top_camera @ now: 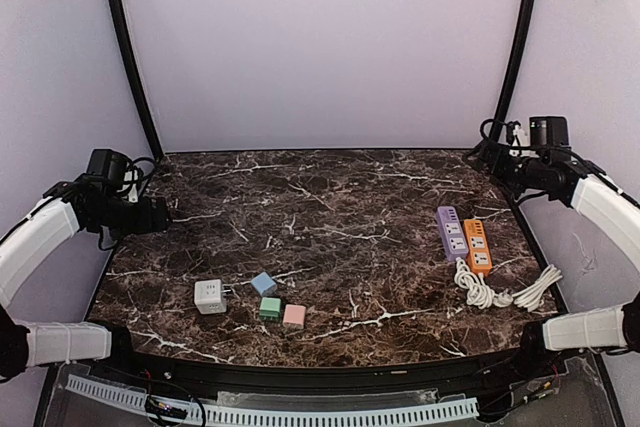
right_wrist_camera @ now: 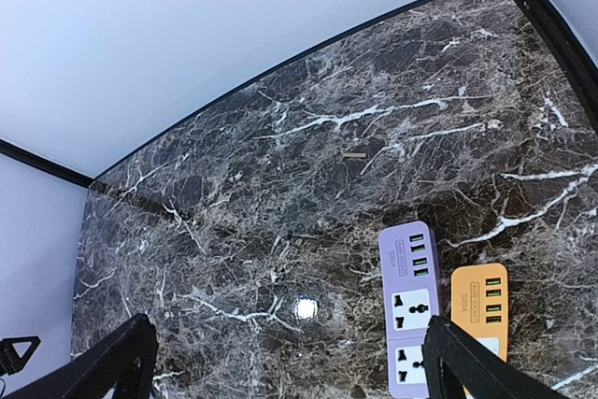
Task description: Insert the plug
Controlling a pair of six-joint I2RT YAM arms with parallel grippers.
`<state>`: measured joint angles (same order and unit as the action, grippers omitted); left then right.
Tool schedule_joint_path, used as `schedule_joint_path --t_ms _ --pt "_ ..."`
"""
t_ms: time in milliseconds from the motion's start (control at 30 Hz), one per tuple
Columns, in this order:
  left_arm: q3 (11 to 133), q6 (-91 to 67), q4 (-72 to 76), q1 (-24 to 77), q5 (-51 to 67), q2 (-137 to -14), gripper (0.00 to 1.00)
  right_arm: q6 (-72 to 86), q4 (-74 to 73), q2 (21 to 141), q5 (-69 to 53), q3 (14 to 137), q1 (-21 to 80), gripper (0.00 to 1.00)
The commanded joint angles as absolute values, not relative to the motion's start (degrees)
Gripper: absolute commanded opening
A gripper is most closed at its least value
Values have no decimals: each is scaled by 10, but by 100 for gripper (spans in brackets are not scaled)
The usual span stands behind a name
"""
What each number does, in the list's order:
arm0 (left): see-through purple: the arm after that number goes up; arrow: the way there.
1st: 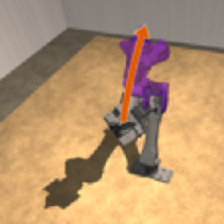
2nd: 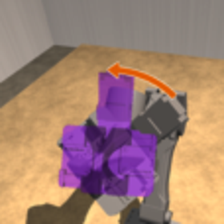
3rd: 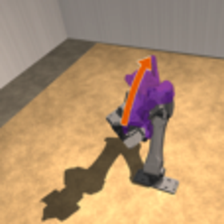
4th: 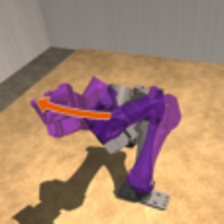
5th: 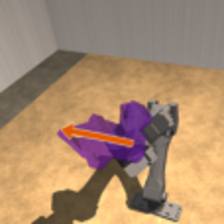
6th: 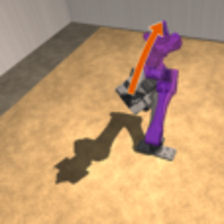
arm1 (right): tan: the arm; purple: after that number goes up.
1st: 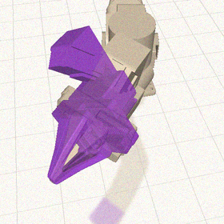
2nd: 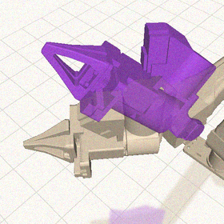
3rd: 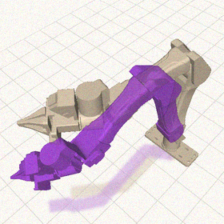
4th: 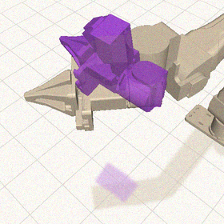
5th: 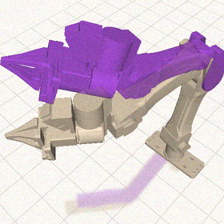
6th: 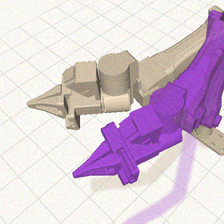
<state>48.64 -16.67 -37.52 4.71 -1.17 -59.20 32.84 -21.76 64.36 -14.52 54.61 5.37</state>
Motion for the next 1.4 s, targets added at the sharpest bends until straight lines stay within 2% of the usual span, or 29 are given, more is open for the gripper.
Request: schedule_joint_path --t_ms 0,433,867,1367 --pt "492 -160 -379 66 24 -588 99 347 -206 637 -124 535 58 99" --pt "489 -156 -371 90 58 -590 99 353 -265 678 -59 549 103 99" --pt "490 -150 -370 94 57 -597 97 297 -332 825 13 665 221 99" --pt "491 -151 -373 96 54 -600 92 266 -440 1053 61 784 224 97"
